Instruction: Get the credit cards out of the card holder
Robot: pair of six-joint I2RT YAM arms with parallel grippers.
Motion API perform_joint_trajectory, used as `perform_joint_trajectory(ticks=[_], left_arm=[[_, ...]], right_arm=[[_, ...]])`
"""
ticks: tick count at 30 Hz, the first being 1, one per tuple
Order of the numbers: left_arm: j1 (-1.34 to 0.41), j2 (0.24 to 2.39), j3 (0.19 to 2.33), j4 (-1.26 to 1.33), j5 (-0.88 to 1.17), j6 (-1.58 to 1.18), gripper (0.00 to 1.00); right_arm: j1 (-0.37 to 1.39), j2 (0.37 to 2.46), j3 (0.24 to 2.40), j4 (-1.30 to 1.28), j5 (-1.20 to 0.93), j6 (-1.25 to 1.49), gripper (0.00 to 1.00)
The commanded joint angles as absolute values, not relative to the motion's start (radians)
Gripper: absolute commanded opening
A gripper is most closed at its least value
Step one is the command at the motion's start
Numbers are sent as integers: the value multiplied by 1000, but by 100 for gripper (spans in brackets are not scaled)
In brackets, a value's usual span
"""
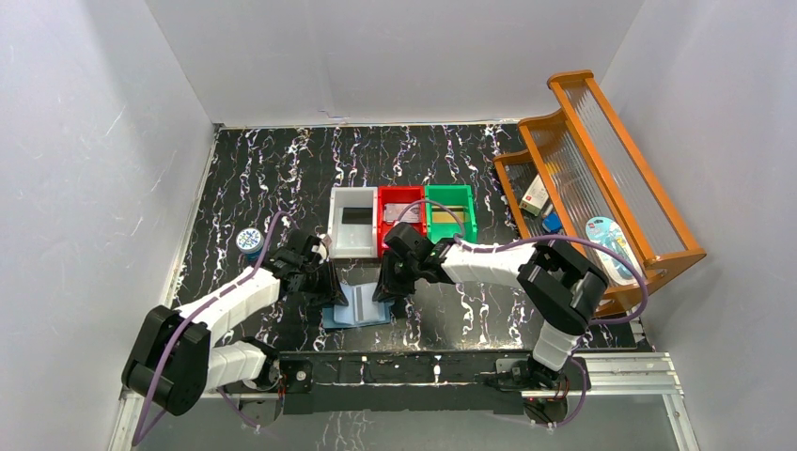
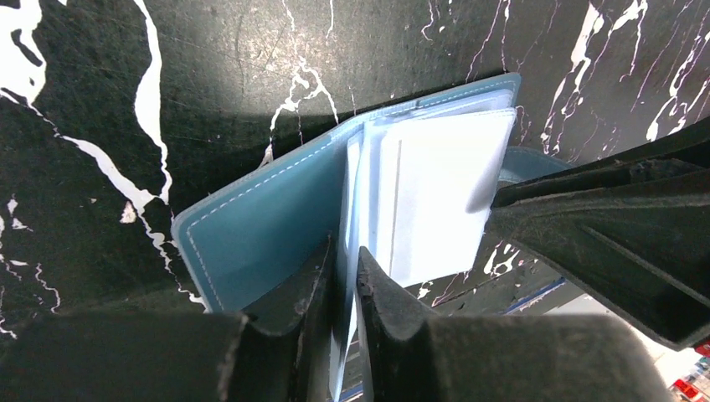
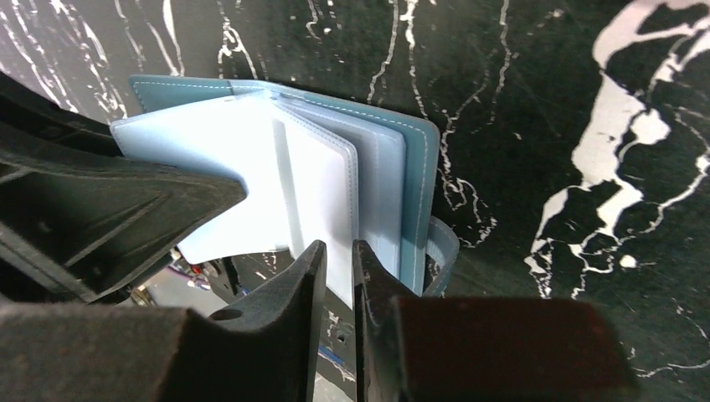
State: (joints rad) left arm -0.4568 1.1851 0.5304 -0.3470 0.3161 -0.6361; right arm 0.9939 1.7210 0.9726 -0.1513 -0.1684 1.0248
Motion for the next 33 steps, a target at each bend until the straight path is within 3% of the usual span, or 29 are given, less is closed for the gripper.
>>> perform_joint_trajectory(ticks=[1, 11, 15, 20, 29, 33], left_arm=[[-464, 1157, 505, -327, 343, -664, 12], [-466, 1146, 488, -307, 343, -676, 5], [-466, 1150, 486, -298, 354, -675, 0], [-466, 1152, 485, -292, 359, -676, 0], [-466, 1140, 480, -287, 363, -685, 0], [-467, 1137, 477, -285, 364, -688, 0]], right_arm=[[989, 1677, 993, -79, -208, 1035, 26], [989, 1676, 1004, -80, -232, 1039, 30], [986, 1670, 956, 43, -314, 1069, 31], [981, 1671, 890, 217, -386, 1141, 32], [976, 1693, 885, 244, -395, 1161, 26], [977, 1696, 915, 157, -365, 1131, 33]])
